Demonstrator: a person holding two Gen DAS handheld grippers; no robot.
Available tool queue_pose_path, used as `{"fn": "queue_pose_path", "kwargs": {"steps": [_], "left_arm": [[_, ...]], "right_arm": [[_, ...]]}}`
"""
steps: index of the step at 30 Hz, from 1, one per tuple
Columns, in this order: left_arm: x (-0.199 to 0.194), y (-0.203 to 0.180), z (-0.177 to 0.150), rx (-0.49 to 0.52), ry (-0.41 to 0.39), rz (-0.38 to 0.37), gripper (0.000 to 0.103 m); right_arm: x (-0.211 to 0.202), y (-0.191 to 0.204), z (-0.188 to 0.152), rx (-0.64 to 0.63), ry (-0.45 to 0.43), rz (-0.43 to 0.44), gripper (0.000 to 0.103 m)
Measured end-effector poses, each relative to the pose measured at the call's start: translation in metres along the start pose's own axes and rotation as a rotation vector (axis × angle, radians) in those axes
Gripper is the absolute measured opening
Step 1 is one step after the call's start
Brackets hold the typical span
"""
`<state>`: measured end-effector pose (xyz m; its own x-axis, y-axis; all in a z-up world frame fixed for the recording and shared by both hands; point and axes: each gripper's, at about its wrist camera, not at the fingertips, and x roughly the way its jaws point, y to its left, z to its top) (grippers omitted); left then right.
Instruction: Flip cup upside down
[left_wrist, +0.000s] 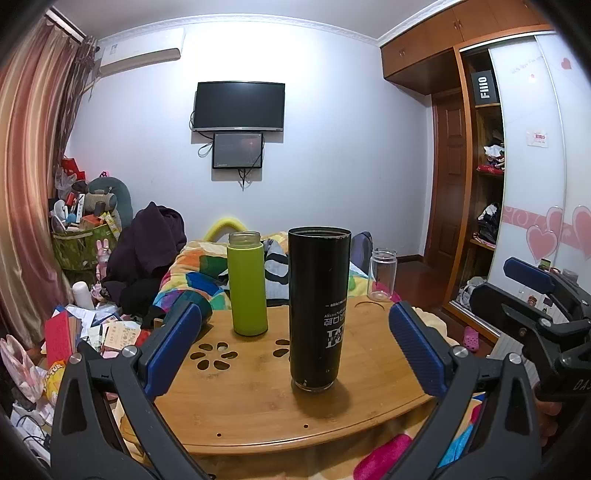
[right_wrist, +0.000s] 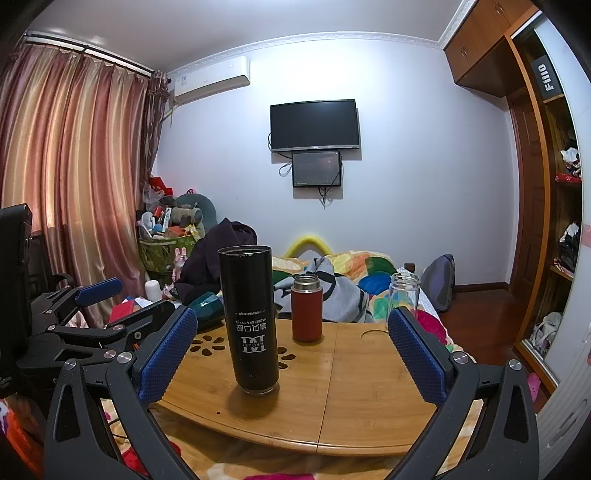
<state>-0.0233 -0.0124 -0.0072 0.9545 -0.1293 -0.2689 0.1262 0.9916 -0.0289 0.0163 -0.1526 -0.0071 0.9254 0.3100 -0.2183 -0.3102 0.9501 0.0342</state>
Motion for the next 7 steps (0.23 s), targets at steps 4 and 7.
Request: {"fn": "queue_pose_path", "kwargs": {"steps": [4,7], "left_arm": [[0.0014,0.0012,0.0,-0.008,0.006,-0.005,0.103],[0.0015,0.0017,-0.0003,-0.016,0.008,-0.004,0.103]], "right_arm": [[0.0005,-0.0011,-0.0007,0.001,0.001,0.0,0.103],[0.001,-0.0011,-0.0013,0.002,0.002,0.0,0.103]]}}
